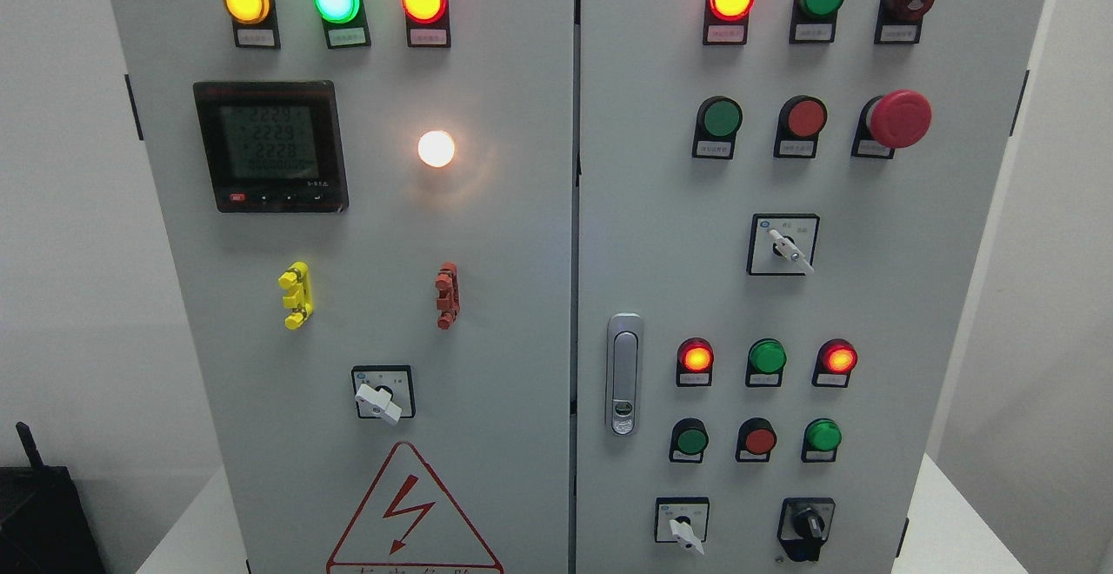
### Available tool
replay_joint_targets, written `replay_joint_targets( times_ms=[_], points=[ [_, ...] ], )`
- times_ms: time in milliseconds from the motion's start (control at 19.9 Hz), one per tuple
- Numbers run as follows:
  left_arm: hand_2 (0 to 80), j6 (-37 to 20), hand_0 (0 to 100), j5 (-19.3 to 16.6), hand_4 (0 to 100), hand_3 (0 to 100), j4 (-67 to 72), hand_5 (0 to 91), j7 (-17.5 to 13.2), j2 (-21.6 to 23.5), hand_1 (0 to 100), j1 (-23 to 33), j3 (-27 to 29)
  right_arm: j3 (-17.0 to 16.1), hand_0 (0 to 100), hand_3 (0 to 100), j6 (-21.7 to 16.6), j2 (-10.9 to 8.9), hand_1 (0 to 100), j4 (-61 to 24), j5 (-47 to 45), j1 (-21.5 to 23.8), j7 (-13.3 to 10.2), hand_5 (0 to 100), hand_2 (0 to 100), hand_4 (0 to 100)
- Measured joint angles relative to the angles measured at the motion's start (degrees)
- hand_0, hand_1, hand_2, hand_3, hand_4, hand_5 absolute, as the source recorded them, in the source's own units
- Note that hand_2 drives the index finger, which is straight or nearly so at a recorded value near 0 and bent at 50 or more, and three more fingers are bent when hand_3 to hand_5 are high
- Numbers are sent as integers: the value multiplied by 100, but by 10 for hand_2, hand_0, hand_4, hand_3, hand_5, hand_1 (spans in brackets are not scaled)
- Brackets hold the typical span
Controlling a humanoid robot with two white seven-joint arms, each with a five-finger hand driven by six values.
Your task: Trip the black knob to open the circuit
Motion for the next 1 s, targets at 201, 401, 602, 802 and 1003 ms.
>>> replay_joint_targets(
  times_ms=[201, 401, 602, 802, 1003],
  points=[
    [0, -13, 120, 0, 0, 0, 0, 0, 0, 0, 389, 0, 0, -103, 0, 1000, 179, -3, 18, -229, -3, -197, -12, 967, 18, 988],
    [0, -22, 120, 0, 0, 0, 0, 0, 0, 0, 389, 0, 0, -183, 0, 1000, 227, -6, 18, -401, -4, -321, -13, 968, 23, 997],
    [0, -28, 120, 0, 0, 0, 0, 0, 0, 0, 389, 0, 0, -238, 0, 1000, 287, -8, 17, -530, -5, -442, -14, 972, 25, 1000],
    [0, -30, 120, 0, 0, 0, 0, 0, 0, 0, 389, 0, 0, -271, 0, 1000, 359, -10, 16, -615, -5, -550, -15, 979, 35, 1000],
    [0, -30, 120, 0, 0, 0, 0, 0, 0, 0, 389, 0, 0, -291, 0, 1000, 376, -11, 17, -677, 0, -645, -24, 993, 44, 1000]
  ],
)
